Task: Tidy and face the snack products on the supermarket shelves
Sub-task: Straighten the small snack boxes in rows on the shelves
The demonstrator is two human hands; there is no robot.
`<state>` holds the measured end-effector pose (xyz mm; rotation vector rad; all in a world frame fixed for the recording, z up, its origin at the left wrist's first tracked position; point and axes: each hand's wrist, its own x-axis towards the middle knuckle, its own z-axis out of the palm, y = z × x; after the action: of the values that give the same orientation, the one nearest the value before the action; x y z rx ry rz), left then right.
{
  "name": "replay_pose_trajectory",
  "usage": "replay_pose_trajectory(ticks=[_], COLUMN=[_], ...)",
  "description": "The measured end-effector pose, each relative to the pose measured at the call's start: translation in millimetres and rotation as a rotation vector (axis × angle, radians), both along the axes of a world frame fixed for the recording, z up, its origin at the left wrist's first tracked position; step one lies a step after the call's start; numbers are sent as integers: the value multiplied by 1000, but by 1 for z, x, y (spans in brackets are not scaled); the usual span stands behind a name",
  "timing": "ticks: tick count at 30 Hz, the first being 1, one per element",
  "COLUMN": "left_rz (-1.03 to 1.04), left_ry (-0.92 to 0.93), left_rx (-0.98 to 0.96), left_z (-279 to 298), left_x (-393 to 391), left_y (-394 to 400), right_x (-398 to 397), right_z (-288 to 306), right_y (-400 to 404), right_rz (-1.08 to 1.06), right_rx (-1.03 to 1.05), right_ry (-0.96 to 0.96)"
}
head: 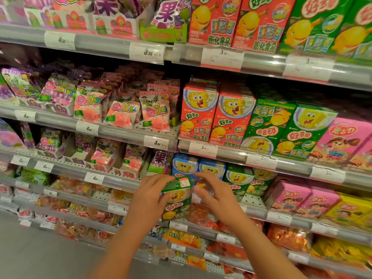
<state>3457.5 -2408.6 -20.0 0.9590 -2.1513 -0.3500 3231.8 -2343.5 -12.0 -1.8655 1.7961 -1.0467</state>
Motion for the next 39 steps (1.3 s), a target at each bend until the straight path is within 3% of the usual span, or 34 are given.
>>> replay_pose_trajectory(ticks=[3, 9, 16, 22, 28, 39], left_rz=[-98, -272, 43, 17, -109, -65], left_ry=[-20, -84, -500, -727, -747, -709], left_rx=[-2, 53, -120, -81, 0, 29], left_z=[1, -3, -1, 6, 13, 11], left_x=[-26, -74, -94, -113, -126, -131], left_y=[8, 5, -71, -99, -110, -112], right_x=[-7, -61, -124, -138, -137, -139], right_z=[-2, -4, -8, -10, -8, -3], right_y=[22, 56, 105, 121, 123, 124], right_rz=[31, -159, -380, -407, -416, -429], right_rx=[37, 0, -34, -11, -2, -6], right_ry=[-51, 121, 196, 188, 210, 210])
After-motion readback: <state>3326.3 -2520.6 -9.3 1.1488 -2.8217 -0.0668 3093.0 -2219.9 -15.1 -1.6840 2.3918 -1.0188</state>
